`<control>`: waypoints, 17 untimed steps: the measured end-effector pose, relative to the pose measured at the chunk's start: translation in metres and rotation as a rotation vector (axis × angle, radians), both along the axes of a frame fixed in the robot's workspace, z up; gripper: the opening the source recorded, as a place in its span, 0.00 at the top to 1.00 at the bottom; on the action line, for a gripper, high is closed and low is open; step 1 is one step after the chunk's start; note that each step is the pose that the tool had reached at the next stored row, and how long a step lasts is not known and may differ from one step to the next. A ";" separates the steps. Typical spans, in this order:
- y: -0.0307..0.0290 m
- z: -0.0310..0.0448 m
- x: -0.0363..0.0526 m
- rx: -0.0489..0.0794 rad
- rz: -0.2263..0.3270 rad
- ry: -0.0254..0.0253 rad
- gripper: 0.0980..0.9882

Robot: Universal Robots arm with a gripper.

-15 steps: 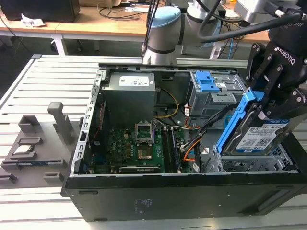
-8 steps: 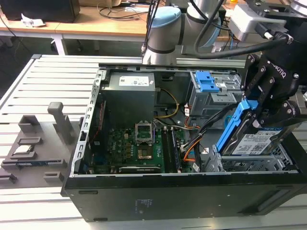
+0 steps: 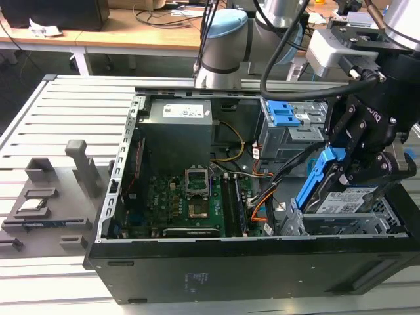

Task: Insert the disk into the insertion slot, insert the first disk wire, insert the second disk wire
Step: 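Insert the disk into the insertion slot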

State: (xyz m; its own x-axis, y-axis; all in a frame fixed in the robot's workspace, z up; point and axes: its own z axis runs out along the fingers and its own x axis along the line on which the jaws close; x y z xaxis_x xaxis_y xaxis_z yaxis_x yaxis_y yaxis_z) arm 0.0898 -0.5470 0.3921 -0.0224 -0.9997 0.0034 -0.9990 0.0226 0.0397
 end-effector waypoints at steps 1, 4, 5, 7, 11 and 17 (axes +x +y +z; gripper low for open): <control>0.0001 -0.0024 0.0000 0.000 0.000 0.0000 0.69; 0.0000 -0.0027 0.0000 0.000 0.000 0.0001 0.69; 0.0000 -0.0027 0.0000 0.000 0.000 0.0000 0.69; 0.0000 -0.0027 0.0000 0.000 0.000 0.0001 0.68; 0.0000 -0.0028 0.0000 0.000 0.000 0.0000 0.61; 0.0000 -0.0029 0.0000 0.000 0.000 0.0000 0.99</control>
